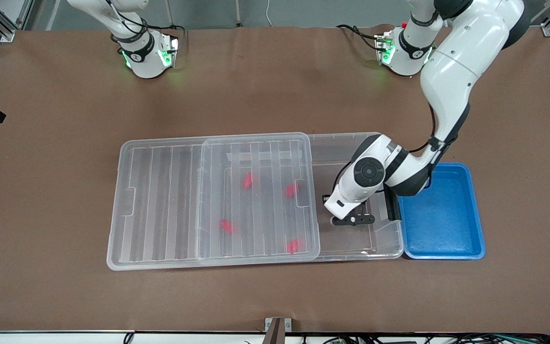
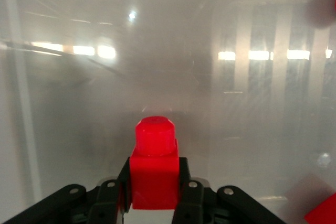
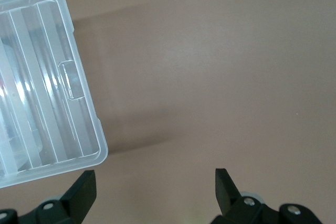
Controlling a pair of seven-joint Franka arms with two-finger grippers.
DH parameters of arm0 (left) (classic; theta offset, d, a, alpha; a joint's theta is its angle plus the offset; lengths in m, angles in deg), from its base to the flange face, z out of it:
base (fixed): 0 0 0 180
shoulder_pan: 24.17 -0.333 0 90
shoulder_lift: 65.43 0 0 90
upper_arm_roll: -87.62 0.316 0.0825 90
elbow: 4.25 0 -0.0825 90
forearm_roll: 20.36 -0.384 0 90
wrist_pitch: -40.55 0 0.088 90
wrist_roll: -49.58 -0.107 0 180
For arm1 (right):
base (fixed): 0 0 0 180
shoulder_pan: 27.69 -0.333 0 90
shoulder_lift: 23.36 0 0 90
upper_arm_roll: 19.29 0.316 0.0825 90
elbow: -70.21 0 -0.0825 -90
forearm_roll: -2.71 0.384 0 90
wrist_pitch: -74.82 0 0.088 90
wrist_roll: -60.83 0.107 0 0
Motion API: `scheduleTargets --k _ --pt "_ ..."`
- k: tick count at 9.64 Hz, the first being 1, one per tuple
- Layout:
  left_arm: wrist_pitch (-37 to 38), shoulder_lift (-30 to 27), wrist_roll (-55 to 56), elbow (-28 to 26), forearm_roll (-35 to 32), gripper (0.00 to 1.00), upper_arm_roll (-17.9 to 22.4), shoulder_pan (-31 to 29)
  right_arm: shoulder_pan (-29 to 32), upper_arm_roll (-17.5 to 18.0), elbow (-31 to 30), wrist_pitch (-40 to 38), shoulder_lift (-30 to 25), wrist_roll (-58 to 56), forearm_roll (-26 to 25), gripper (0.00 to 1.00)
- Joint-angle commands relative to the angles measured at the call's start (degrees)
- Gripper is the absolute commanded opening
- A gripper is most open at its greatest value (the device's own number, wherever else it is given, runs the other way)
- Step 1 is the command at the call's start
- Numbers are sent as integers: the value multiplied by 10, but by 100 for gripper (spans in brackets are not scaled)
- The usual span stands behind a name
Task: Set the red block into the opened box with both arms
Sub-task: 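Carry the red block with the left gripper over the opened box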
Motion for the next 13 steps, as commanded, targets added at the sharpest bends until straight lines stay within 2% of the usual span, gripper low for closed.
scheduleTargets --k 1,2,5,6,8,9,11,13 --pt "-7 30 11 16 -29 10 -3 3 -3 -2 13 -15 5 -7 8 100" --pt "-6 30 11 15 -52 10 -3 2 -2 -2 13 -15 5 -8 8 100" --pt "1 27 11 9 -54 11 -3 2 -1 -2 13 -15 5 -9 8 100" --pt "1 24 10 8 -54 19 -3 -2 -1 -2 13 -15 5 -9 8 100" --pt "18 5 -5 1 -54 73 -4 -9 0 -2 12 -15 6 -9 8 100" --pt "49 -15 -23 1 -52 87 -9 -14 0 -2 12 -15 6 -9 8 100" --pt "87 -55 -29 -2 -44 99 -17 -21 0 -2 12 -16 6 -9 8 100" --pt "112 -104 -58 -6 9 99 -24 -25 0 -2 12 -16 6 -9 8 100"
